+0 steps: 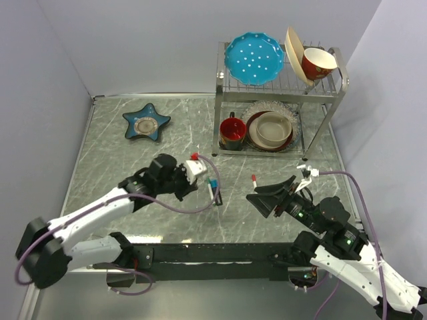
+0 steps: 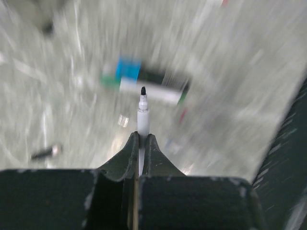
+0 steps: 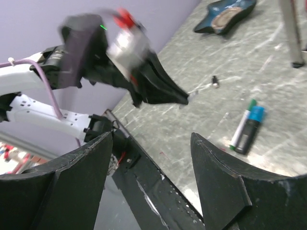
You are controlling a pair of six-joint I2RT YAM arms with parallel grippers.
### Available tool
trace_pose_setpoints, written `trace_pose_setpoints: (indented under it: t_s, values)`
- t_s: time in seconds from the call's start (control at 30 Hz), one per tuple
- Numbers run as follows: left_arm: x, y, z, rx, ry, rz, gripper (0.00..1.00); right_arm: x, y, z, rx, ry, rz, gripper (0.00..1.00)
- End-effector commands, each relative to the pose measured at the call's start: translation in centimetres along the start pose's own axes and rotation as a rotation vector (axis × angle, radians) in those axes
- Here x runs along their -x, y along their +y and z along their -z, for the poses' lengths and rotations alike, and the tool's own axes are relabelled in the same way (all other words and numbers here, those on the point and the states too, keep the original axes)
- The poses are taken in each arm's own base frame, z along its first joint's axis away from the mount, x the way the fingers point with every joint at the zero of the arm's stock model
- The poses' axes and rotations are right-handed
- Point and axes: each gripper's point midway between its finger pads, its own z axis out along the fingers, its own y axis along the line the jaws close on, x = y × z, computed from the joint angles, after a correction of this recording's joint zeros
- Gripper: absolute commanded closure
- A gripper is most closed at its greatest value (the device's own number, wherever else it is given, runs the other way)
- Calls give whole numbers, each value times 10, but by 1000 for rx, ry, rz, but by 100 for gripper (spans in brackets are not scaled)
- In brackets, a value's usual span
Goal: Insert the pens into the pen caps
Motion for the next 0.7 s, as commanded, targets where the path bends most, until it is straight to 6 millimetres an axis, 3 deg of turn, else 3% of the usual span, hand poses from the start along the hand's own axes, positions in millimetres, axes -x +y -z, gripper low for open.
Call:
trace_pose_setpoints:
  t_s: [0.0, 0.07, 0.1, 0.13, 0.2, 0.47, 0.67]
  values:
    - [96, -36, 30, -176, -412, 172, 99, 1, 22, -11, 137, -15, 21, 26]
    - [113, -54, 46, -277, -515, 284, 99, -3, 25, -17, 171, -7, 31, 26]
    - [142, -62, 66, -342, -658, 256, 99, -4, 27, -20, 187, -3, 37, 26]
    - [141, -70, 72, -393, -684, 359, 99, -5, 33, -23, 225, -2, 43, 26]
    - [162, -76, 95, -439, -829, 383, 99, -6, 39, -26, 265, 1, 53, 27]
    - [170, -73, 136, -472, -1002, 569, 99, -11, 55, -52, 358, 42, 65, 28]
    - [168, -76, 148, -478, -1011, 588, 99, -17, 72, -72, 407, 79, 47, 33]
